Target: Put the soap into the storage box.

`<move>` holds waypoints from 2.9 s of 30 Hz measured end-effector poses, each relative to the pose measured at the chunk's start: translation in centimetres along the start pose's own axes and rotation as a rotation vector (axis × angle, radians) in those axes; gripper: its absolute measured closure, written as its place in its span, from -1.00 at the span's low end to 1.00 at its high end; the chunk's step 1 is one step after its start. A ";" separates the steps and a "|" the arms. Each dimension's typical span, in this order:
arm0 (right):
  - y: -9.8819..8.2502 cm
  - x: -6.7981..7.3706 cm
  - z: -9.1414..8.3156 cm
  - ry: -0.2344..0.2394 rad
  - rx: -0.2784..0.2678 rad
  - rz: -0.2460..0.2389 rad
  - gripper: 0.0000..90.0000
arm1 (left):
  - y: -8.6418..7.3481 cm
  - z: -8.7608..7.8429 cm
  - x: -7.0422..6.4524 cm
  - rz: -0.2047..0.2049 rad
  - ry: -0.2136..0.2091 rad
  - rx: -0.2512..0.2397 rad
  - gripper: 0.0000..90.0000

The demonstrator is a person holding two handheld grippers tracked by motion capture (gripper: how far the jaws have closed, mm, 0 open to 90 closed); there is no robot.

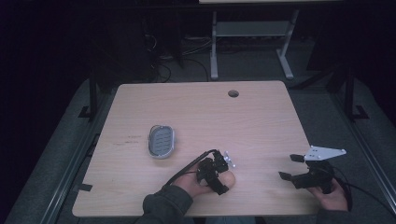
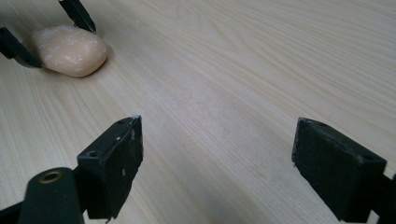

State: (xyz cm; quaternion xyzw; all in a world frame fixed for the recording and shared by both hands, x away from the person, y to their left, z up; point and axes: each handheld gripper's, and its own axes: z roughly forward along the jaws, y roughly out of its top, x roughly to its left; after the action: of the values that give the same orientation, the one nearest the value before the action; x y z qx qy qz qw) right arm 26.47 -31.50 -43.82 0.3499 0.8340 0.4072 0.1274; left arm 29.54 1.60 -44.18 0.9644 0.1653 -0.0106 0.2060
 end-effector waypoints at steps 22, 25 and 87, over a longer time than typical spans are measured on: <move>0.0 0.0 -0.1 -0.003 -0.008 -0.003 -0.65 | 0.8 0.6 -1.0 0.018 0.073 0.056 -0.29; 0.0 0.0 -0.2 -0.003 -0.009 -0.003 -0.65 | 0.8 0.4 -0.8 -0.012 0.069 0.029 -0.28; 0.2 -0.4 0.1 0.006 -0.028 0.017 -0.65 | -2.6 -11.3 10.6 -0.545 -0.062 -0.163 -0.28</move>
State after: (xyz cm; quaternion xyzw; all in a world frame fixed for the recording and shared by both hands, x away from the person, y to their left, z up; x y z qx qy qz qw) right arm 26.92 -31.65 -43.73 0.3537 0.8255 0.4211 0.1267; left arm 38.19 11.73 -35.78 0.8638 0.4125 -0.0816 0.2774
